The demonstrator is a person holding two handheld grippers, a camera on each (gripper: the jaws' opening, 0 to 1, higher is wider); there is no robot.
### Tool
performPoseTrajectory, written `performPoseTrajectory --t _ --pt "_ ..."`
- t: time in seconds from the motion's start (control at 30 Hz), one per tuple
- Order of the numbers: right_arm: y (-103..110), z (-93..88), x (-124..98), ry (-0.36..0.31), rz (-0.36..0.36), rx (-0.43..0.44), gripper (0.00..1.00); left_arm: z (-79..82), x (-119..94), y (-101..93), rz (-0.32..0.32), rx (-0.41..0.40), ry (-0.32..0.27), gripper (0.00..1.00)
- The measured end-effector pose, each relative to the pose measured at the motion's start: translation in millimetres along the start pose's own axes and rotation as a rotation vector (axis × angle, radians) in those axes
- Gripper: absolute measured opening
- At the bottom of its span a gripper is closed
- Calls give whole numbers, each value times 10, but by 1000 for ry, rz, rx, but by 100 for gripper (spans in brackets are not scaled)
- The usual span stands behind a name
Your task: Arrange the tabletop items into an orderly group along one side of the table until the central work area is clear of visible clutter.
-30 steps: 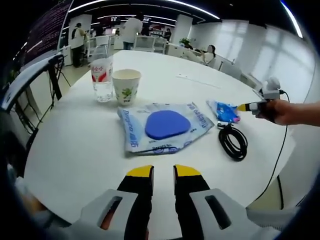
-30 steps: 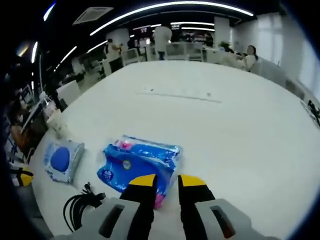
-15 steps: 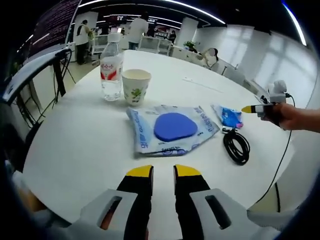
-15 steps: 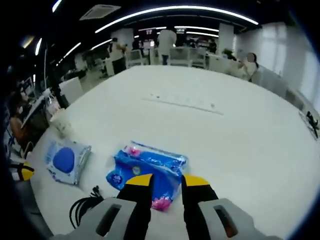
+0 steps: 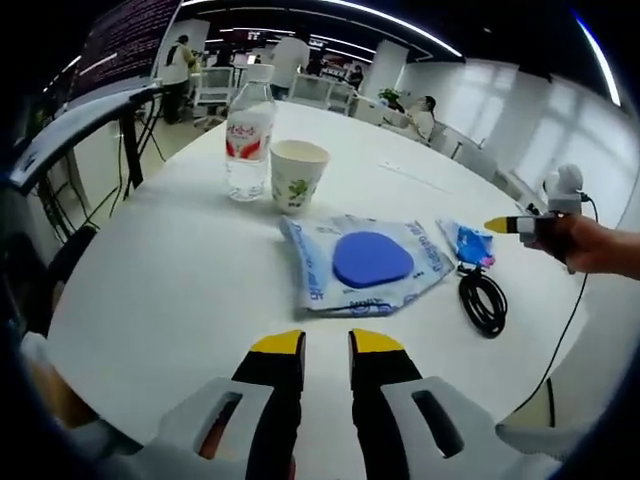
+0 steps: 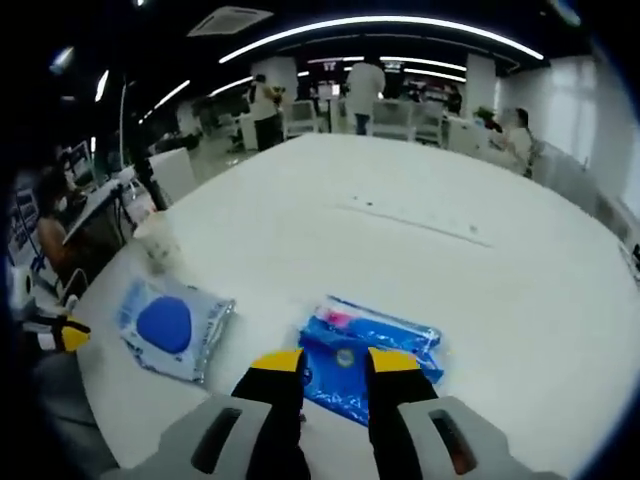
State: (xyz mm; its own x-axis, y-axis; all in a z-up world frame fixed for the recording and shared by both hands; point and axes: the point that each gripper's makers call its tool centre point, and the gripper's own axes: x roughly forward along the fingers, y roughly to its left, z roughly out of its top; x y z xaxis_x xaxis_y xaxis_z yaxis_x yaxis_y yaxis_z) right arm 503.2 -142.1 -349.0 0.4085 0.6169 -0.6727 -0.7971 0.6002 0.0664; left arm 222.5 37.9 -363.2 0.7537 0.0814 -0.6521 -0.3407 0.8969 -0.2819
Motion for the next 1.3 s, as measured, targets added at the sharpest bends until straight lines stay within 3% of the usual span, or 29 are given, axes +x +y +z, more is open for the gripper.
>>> performPoseTrajectory --t 0.1,0.87,1.3 --pt "204 17 50 9 20 -14 22 10 14 43 0 -11 -5 16" --pt "871 30 288 44 165 -25 27 125 99 298 -5 -85 -34 21" --pt "956 -59 324 62 195 21 31 149 241 292 -33 -121 -35 22"
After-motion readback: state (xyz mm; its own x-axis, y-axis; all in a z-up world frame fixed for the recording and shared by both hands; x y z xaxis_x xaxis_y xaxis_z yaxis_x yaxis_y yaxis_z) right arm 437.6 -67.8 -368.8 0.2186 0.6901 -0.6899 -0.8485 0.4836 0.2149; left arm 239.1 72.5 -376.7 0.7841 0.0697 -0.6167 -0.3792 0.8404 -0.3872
